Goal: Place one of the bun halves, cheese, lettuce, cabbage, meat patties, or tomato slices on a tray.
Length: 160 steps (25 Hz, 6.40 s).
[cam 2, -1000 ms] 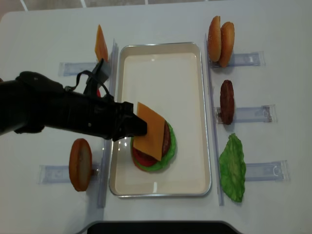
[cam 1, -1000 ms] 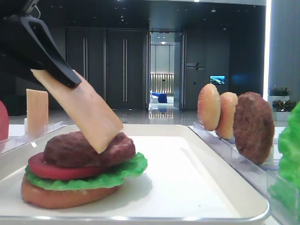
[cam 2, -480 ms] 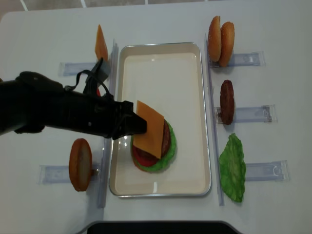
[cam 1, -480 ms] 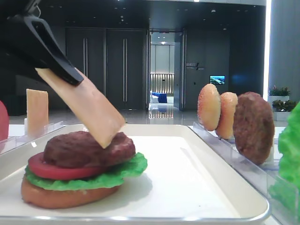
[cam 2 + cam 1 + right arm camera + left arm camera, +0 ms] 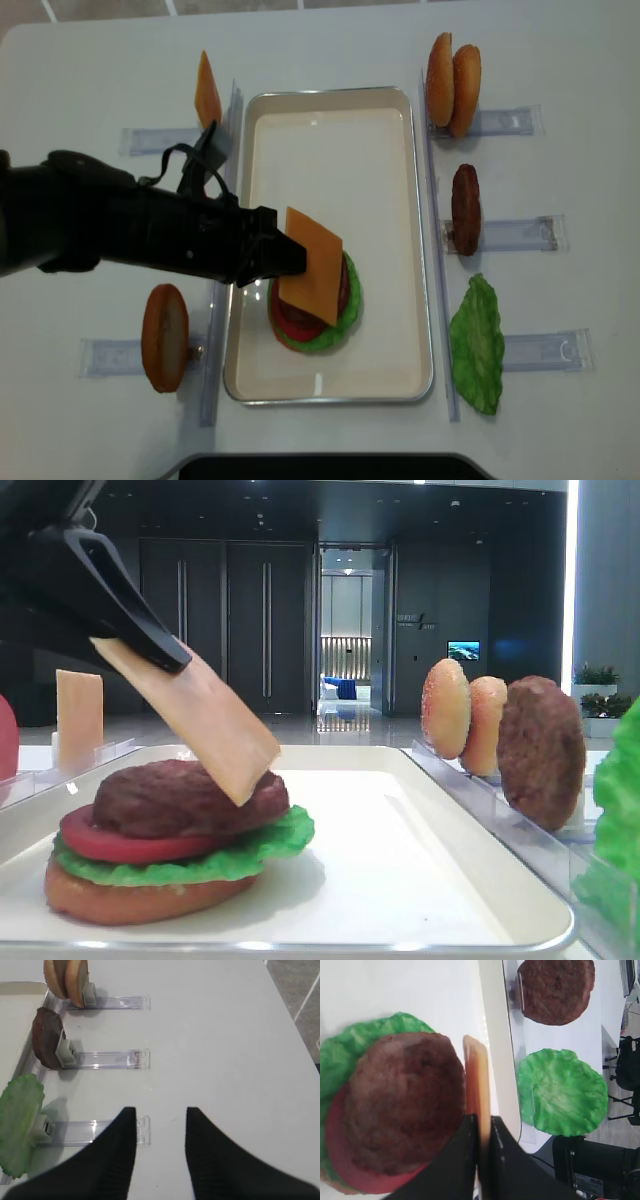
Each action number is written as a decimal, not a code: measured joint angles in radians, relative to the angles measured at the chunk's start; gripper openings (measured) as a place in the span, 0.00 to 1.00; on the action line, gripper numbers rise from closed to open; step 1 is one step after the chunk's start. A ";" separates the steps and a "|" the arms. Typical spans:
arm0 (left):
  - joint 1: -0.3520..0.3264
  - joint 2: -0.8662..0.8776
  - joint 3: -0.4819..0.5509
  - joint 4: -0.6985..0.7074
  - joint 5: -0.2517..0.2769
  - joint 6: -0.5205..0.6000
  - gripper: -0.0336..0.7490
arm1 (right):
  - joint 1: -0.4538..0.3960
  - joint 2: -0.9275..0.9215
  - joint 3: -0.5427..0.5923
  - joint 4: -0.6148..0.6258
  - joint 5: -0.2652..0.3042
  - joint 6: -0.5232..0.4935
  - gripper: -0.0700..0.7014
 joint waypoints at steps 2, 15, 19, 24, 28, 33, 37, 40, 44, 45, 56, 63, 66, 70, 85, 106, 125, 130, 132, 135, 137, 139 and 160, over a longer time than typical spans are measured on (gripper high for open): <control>0.000 0.006 0.000 -0.017 0.001 0.017 0.08 | 0.000 0.000 0.000 0.000 0.000 0.000 0.40; 0.000 0.042 0.000 -0.036 0.018 0.034 0.08 | 0.000 0.000 0.000 0.000 0.000 0.000 0.40; 0.000 0.042 0.000 -0.020 0.018 0.024 0.08 | 0.000 0.000 0.000 0.000 0.000 0.000 0.40; 0.000 0.042 -0.001 0.043 0.019 -0.031 0.08 | 0.000 0.000 0.000 0.000 0.000 0.000 0.40; 0.000 0.026 -0.003 0.085 0.009 -0.073 0.08 | 0.000 0.000 0.000 0.000 0.000 0.000 0.40; 0.000 -0.006 -0.006 0.101 -0.012 -0.087 0.08 | 0.000 0.000 0.000 0.000 0.000 0.000 0.40; 0.000 -0.007 -0.006 0.105 -0.022 -0.087 0.08 | 0.000 0.000 0.000 0.000 0.000 0.000 0.40; 0.000 -0.007 -0.006 0.110 -0.025 -0.088 0.08 | 0.000 0.000 0.000 0.000 0.000 0.000 0.40; 0.000 -0.007 -0.006 0.117 -0.028 -0.090 0.11 | 0.000 0.000 0.000 0.000 0.000 0.000 0.40; 0.000 -0.007 -0.006 0.122 -0.028 -0.094 0.14 | 0.000 0.000 0.000 0.000 0.000 0.000 0.40; 0.022 -0.007 -0.037 0.198 -0.052 -0.196 0.52 | 0.000 0.000 0.000 0.000 0.000 0.000 0.40; 0.099 -0.008 -0.098 0.363 0.001 -0.319 0.65 | 0.000 0.000 0.000 0.000 0.000 0.000 0.40; 0.099 -0.008 -0.108 0.377 0.009 -0.324 0.70 | 0.000 0.000 0.000 0.000 0.000 0.000 0.40; 0.099 -0.009 -0.147 0.380 0.021 -0.330 0.71 | 0.000 0.000 0.000 0.000 0.000 0.000 0.40; 0.099 -0.010 -0.525 0.981 0.338 -0.643 0.56 | 0.000 0.000 0.000 0.000 0.000 0.000 0.40; 0.439 -0.010 -0.635 1.373 0.475 -0.771 0.56 | 0.000 0.000 0.000 0.000 0.000 0.000 0.40; 0.440 -0.413 -0.449 1.373 0.485 -0.779 0.56 | 0.000 0.000 0.000 0.000 0.000 0.000 0.40; 0.440 -0.654 -0.358 1.379 0.499 -0.779 0.56 | 0.000 0.000 0.000 0.000 0.000 0.000 0.40; 0.440 -0.743 -0.319 1.379 0.500 -0.779 0.55 | 0.000 0.000 0.000 0.000 0.000 0.000 0.40; 0.440 -0.888 -0.258 1.380 0.502 -0.779 0.55 | 0.000 0.000 0.000 0.000 0.000 0.000 0.40; 0.440 -0.973 -0.217 1.380 0.506 -0.778 0.55 | 0.000 0.000 0.000 0.000 0.000 0.000 0.40; 0.440 -1.056 -0.173 1.381 0.506 -0.778 0.55 | 0.000 0.000 0.000 0.000 0.000 0.000 0.40; 0.440 -1.564 0.131 1.373 0.441 -0.797 0.55 | 0.000 0.000 0.000 0.000 0.000 0.000 0.40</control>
